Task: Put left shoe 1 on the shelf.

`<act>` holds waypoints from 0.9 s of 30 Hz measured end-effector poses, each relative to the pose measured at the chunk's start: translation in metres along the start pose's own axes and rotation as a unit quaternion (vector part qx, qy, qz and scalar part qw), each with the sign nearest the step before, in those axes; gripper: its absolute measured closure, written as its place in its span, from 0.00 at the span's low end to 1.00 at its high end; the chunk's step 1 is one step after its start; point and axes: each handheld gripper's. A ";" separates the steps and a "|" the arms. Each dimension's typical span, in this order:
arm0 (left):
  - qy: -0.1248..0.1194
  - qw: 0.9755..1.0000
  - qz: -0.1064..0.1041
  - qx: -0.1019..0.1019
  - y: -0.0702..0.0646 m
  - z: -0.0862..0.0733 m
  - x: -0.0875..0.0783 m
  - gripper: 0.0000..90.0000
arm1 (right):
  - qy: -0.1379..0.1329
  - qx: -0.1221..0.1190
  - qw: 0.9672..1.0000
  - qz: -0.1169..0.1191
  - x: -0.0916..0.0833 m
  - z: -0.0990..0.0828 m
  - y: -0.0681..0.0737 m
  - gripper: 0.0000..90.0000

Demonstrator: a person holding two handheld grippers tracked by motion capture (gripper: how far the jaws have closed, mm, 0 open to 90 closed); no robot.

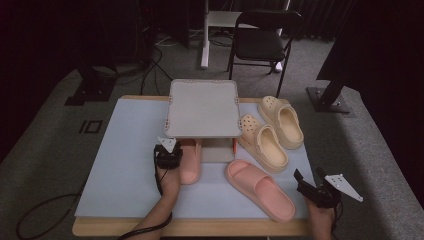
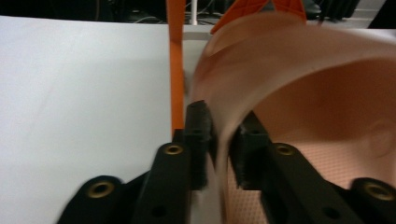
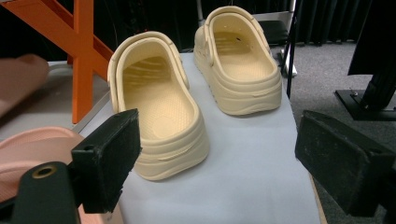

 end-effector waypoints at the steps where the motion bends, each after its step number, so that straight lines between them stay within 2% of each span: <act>1: -0.002 1.000 -0.004 0.001 0.000 0.001 -0.001 0.79 | 0.000 0.000 1.000 0.000 0.000 0.000 0.000 0.15; 3: -0.007 1.000 -0.013 -0.011 0.001 0.003 -0.002 0.75 | 0.000 -0.001 1.000 0.000 0.000 0.000 0.000 0.15; 5: -0.005 1.000 -0.020 -0.008 0.003 0.006 -0.007 0.71 | 0.000 0.000 1.000 0.001 0.000 0.000 0.000 0.15; 7: -0.001 0.999 -0.034 -0.015 0.004 0.007 -0.011 0.66 | 0.000 0.000 1.000 0.001 0.000 0.000 0.001 0.15; 11: -0.003 0.999 -0.050 -0.014 0.008 0.009 -0.020 0.66 | 0.000 -0.002 1.000 0.002 0.000 0.000 0.001 0.15; 13: 0.002 0.998 -0.065 -0.008 0.010 0.012 -0.028 0.62 | 0.001 -0.002 1.000 0.004 0.000 0.001 0.002 0.15; 18: 0.003 0.996 -0.090 0.007 0.014 0.014 -0.047 0.62 | 0.001 -0.005 1.000 0.006 0.000 0.002 0.003 0.15; 20: 0.006 0.995 -0.103 0.005 0.017 0.014 -0.054 0.62 | 0.002 -0.005 1.000 0.005 0.000 0.002 0.004 0.15; 27: 0.011 0.992 -0.126 0.018 0.022 0.009 -0.077 0.60 | 0.002 -0.005 1.000 0.006 0.000 0.002 0.005 0.15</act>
Point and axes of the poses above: each handheld gripper's, and its own axes: x roughly forward along the jaws, z roughly out of its top, y roughly to its left, and after that the axes turned 10 degrees about -y, right-handed
